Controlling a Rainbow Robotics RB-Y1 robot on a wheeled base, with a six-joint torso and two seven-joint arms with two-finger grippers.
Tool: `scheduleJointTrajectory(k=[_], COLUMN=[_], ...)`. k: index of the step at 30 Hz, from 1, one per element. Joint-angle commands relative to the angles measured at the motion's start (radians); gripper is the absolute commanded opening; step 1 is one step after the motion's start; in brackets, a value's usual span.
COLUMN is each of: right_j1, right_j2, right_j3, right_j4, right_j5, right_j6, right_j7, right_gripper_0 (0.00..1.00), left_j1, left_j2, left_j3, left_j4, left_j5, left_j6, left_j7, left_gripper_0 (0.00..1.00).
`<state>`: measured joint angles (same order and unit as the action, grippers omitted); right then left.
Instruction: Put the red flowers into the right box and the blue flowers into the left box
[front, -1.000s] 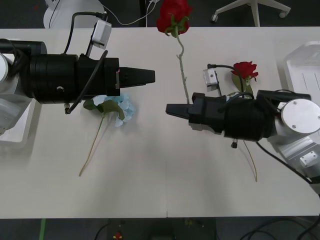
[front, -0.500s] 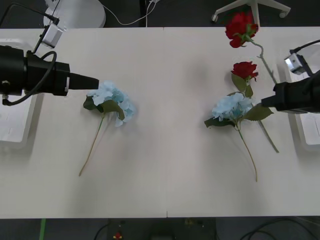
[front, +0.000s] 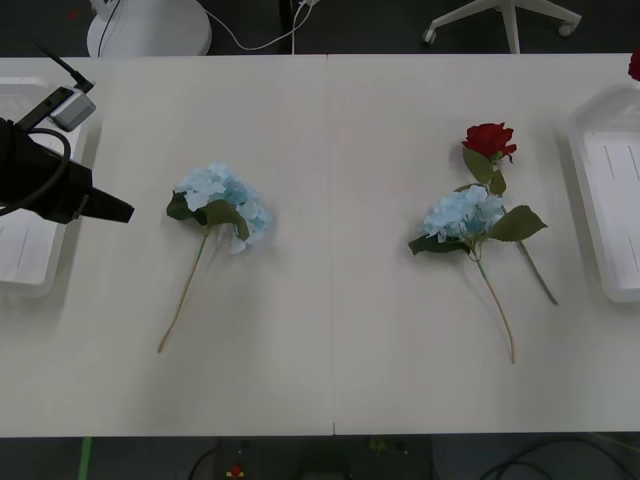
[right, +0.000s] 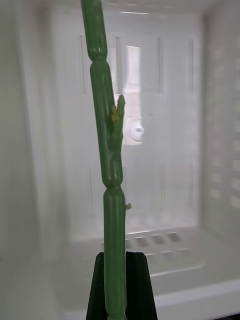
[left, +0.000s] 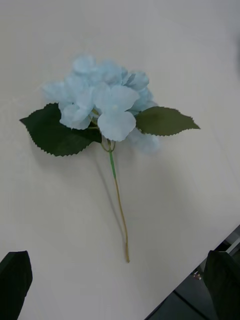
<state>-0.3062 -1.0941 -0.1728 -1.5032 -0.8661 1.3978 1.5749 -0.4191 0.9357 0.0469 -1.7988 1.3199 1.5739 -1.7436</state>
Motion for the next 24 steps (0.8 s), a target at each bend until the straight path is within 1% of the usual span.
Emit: scheduleJointTrajectory(k=[1, 3, 7, 9, 12, 17, 19, 20, 21, 23, 24], right_j1=[-0.034, -0.039, -0.047, -0.051, -0.059, -0.062, -0.07, -0.077, -0.082, -0.099, -0.111], right_j2=[-0.052, -0.046, -0.017, 0.006, 0.034, 0.057, 0.069, 0.075, 0.077, 0.08, 0.08], right_j3=[-0.021, -0.016, -0.014, -0.011, 0.021, 0.075, 0.088, 0.096, 0.101, 0.121, 0.142], right_j4=[0.078, 0.135, 0.198, 0.219, 0.233, 0.238, 0.25, 0.27, 0.281, 0.324, 0.354], right_j5=[0.142, 0.176, 0.21, 0.26, 0.325, 0.375, 0.388, 0.394, 0.395, 0.403, 0.403], right_j6=[0.003, -0.006, -0.033, -0.049, -0.072, -0.122, -0.14, -0.155, -0.164, -0.2, -0.223], right_j7=[0.1, 0.139, 0.174, 0.177, 0.171, 0.155, 0.152, 0.152, 0.154, 0.157, 0.157], right_gripper_0=[0.0, 0.0, 0.0, 0.0, 0.0, 0.0, 0.0, 0.02, 0.06, 0.19, 0.29], left_j1=[0.01, 0.01, 0.01, 0.01, 0.01, 0.006, -0.006, -0.029, -0.04, -0.064, -0.079], left_j2=[0.046, 0.046, 0.046, 0.045, 0.046, 0.046, 0.046, 0.041, 0.038, 0.026, 0.015], left_j3=[0.019, -0.005, -0.064, -0.113, -0.208, -0.355, -0.407, -0.455, -0.472, -0.504, -0.522], left_j4=[-0.076, -0.077, -0.077, -0.077, -0.079, -0.077, -0.073, -0.062, -0.054, -0.022, -0.001], left_j5=[-0.071, -0.08, -0.136, -0.182, -0.238, -0.372, -0.426, -0.452, -0.455, -0.456, -0.458], left_j6=[0.101, 0.118, 0.103, 0.064, -0.029, -0.167, -0.198, -0.213, -0.215, -0.218, -0.219], left_j7=[0.147, 0.157, 0.179, 0.202, 0.286, 0.401, 0.45, 0.495, 0.509, 0.549, 0.558], left_gripper_0=[1.0, 1.0, 1.0, 1.0, 1.0, 1.0, 1.0, 1.0, 1.0, 1.0, 1.0])
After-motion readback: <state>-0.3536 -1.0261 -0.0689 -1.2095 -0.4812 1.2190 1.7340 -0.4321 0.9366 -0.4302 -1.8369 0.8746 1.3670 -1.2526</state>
